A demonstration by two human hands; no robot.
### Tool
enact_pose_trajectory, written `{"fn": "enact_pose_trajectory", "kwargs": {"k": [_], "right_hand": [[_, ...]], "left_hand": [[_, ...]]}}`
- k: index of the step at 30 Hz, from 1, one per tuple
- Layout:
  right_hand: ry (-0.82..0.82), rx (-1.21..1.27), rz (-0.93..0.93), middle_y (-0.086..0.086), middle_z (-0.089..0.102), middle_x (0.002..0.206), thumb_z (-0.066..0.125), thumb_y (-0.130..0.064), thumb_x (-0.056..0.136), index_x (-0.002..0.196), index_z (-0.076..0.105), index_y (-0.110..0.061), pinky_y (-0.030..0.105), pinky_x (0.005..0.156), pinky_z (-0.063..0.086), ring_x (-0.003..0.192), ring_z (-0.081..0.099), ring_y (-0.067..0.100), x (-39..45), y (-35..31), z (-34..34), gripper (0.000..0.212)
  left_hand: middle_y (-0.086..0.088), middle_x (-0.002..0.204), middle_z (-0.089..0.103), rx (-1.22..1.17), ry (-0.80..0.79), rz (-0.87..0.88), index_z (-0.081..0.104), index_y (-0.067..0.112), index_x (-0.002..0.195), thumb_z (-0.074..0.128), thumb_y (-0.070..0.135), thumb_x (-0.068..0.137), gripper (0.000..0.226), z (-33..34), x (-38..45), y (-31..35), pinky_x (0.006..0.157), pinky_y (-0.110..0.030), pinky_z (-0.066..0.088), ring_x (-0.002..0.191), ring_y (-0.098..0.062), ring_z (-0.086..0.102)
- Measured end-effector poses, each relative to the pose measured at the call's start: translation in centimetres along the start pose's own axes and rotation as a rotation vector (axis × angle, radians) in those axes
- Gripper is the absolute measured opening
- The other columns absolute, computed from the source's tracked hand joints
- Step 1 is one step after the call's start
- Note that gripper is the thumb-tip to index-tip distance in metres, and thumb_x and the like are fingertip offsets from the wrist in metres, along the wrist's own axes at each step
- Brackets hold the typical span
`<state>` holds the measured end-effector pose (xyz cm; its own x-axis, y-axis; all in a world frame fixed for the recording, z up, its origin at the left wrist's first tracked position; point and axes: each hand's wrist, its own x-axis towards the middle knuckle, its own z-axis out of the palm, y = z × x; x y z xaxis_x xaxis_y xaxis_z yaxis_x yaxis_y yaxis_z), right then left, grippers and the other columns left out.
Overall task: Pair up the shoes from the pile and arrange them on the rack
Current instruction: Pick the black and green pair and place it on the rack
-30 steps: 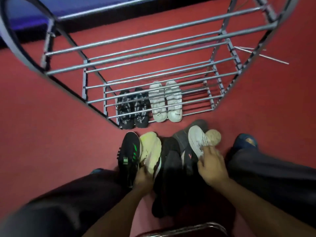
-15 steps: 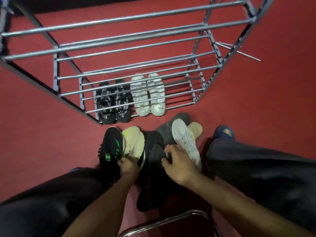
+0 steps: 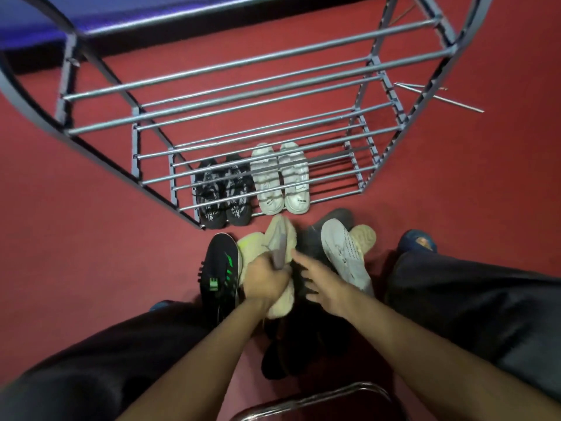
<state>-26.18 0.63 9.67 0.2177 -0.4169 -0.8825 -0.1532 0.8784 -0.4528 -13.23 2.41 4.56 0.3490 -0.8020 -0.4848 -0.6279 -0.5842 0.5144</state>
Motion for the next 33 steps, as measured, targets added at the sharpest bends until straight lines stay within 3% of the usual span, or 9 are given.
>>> {"fn": "enact_pose_trajectory", "kwargs": {"k": [4,7,11,14,17,25,28,31,33], "right_hand": [[0.051,0.32,-0.052,0.007,0.061,0.079,0.068,-0.041,0.082,0.075,0.065,-0.015,0.031,0.07,0.05,0.073,0.062,0.02,0.4,-0.2,-2.5,0.027],[0.193,0.313,-0.005,0.01,0.074,0.1,0.066,-0.029,0.074,0.106,0.072,-0.011,0.037,0.071,0.059,0.089,0.07,0.027,0.0,-0.7,-5.0,0.037],[0.361,0.307,-0.081,0.017,0.073,0.106,0.069,-0.026,0.063,0.117,0.065,-0.005,0.051,0.088,0.058,0.094,0.071,0.034,0.4,-1.2,-8.5,0.059],[0.311,0.347,-0.065,0.012,0.075,0.105,0.076,-0.027,0.061,0.116,0.068,-0.009,0.045,0.082,0.059,0.093,0.072,0.03,0.4,-1.9,-10.5,0.059],[0.323,0.331,-0.094,0.008,0.077,0.103,0.079,-0.03,0.064,0.117,0.068,-0.011,0.043,0.079,0.061,0.093,0.074,0.027,1.0,-2.1,-11.3,0.057],[0.371,-0.197,-0.125,0.011,0.073,0.091,0.071,-0.022,0.069,0.092,0.069,-0.008,0.041,0.085,0.059,0.086,0.07,0.029,1.7,-1.2,-8.2,0.027],[0.416,-0.33,-0.132,0.014,0.074,0.092,0.063,-0.019,0.074,0.094,0.071,-0.004,0.04,0.082,0.06,0.087,0.071,0.031,2.9,0.6,-8.0,0.027],[0.351,-0.354,-0.126,0.012,0.075,0.097,0.067,-0.028,0.078,0.096,0.071,-0.006,0.04,0.086,0.057,0.091,0.071,0.029,3.9,1.6,-8.3,0.028],[0.331,-0.329,-0.081,0.01,0.074,0.106,0.069,-0.031,0.083,0.106,0.071,-0.008,0.041,0.093,0.055,0.097,0.069,0.028,4.9,2.2,-8.9,0.032]], "left_hand": [[0.008,0.067,0.066,-0.212,-0.421,0.264,0.067,0.017,0.079,0.065,0.025,0.066,0.016,-1.1,-3.3,5.6,0.065,-0.028,0.047,0.063,-0.012,0.06],[-0.004,0.068,0.069,-0.546,-0.587,0.217,0.074,0.011,0.099,0.054,0.005,0.081,0.027,-3.6,-3.5,6.9,0.047,-0.023,0.039,0.047,-0.014,0.052],[-0.011,0.087,0.072,-0.762,-0.232,-0.134,0.066,0.001,0.104,0.042,-0.001,0.094,0.026,-5.2,-0.3,4.6,0.042,-0.021,0.037,0.047,-0.014,0.054],[-0.015,0.089,0.072,-0.512,-0.001,-0.389,0.069,-0.001,0.106,0.051,0.016,0.092,0.028,-4.9,2.8,-2.4,0.054,-0.028,0.052,0.064,-0.026,0.065],[-0.027,0.118,0.067,-0.111,-0.019,-0.545,0.065,-0.005,0.12,0.061,0.021,0.09,0.039,-3.2,2.3,-10.1,0.092,-0.041,0.053,0.11,-0.039,0.065],[-0.026,0.15,0.036,-0.105,-0.034,-0.716,0.022,-0.001,0.15,0.072,0.017,0.085,0.084,0.0,3.2,-15.7,0.113,-0.043,0.038,0.138,-0.04,0.041],[-0.026,0.136,0.05,-0.148,-0.079,-0.698,0.031,-0.002,0.143,0.083,0.013,0.076,0.086,-0.5,4.4,-16.7,0.099,-0.045,0.051,0.12,-0.037,0.058],[-0.018,0.081,0.069,-0.355,-0.161,-0.643,0.063,0.0,0.108,0.084,0.011,0.077,0.039,-0.3,4.3,-16.8,0.051,-0.025,0.055,0.052,-0.019,0.065],[-0.019,0.087,0.073,-0.468,-0.262,-0.616,0.068,0.001,0.104,0.082,0.016,0.079,0.033,1.0,4.4,-16.1,0.059,-0.027,0.056,0.061,-0.02,0.068]]}}
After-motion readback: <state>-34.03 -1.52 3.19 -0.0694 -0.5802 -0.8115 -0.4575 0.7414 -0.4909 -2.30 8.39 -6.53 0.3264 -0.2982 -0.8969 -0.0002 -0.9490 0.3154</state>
